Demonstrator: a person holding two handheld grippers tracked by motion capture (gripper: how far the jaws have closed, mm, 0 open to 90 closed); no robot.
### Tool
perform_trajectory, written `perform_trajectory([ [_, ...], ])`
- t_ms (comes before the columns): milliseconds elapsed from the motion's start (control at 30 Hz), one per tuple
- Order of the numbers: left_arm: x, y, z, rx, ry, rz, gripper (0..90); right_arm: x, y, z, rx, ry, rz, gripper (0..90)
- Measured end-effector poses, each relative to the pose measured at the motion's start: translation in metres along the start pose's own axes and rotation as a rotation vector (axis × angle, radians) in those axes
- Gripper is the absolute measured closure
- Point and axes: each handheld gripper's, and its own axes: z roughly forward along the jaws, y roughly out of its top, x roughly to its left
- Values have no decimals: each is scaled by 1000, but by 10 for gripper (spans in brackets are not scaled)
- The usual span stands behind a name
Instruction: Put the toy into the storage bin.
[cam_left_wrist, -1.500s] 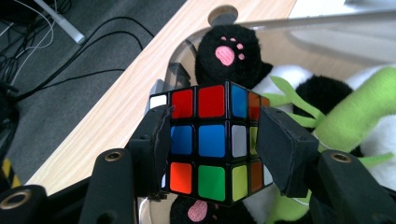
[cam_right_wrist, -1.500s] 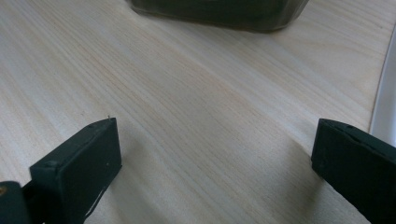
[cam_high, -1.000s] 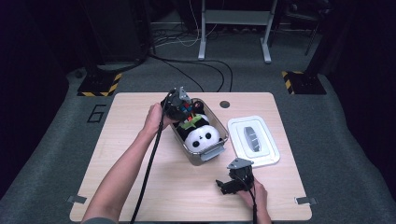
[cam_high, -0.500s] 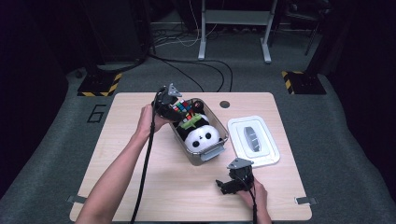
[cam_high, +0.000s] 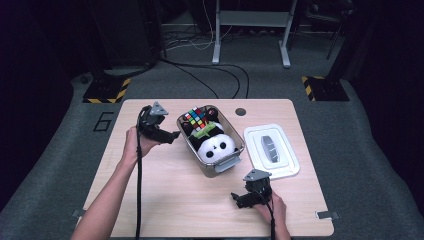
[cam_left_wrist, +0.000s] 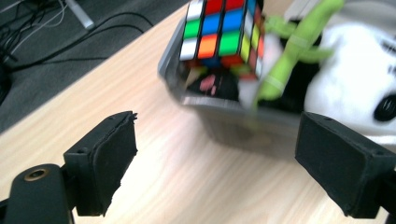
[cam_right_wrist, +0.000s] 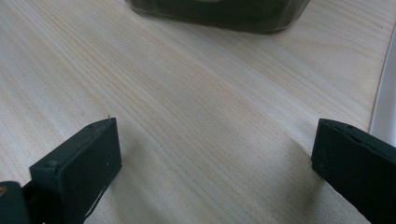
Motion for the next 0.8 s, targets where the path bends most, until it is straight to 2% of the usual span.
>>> perform_trajectory([
  [133,3,-24,-3,20,4,-32,110,0,0,0,1,1,-4,8],
  [200,5,-38,-2,32,9,-59,103,0,0,0,1,1,-3,8],
  [367,8,-67,2,69,20,-98,89,0,0,0,0,1,-4,8],
  [633,12,-125,26,155,56,-200,0,0,0,0,1,1,-3,8],
  [733,14,-144,34,159,56,-253,0,0,0,0,0,1,-3,8],
  [800,16,-157,39,163,75,-259,0,0,0,0,1,0,-3,8],
])
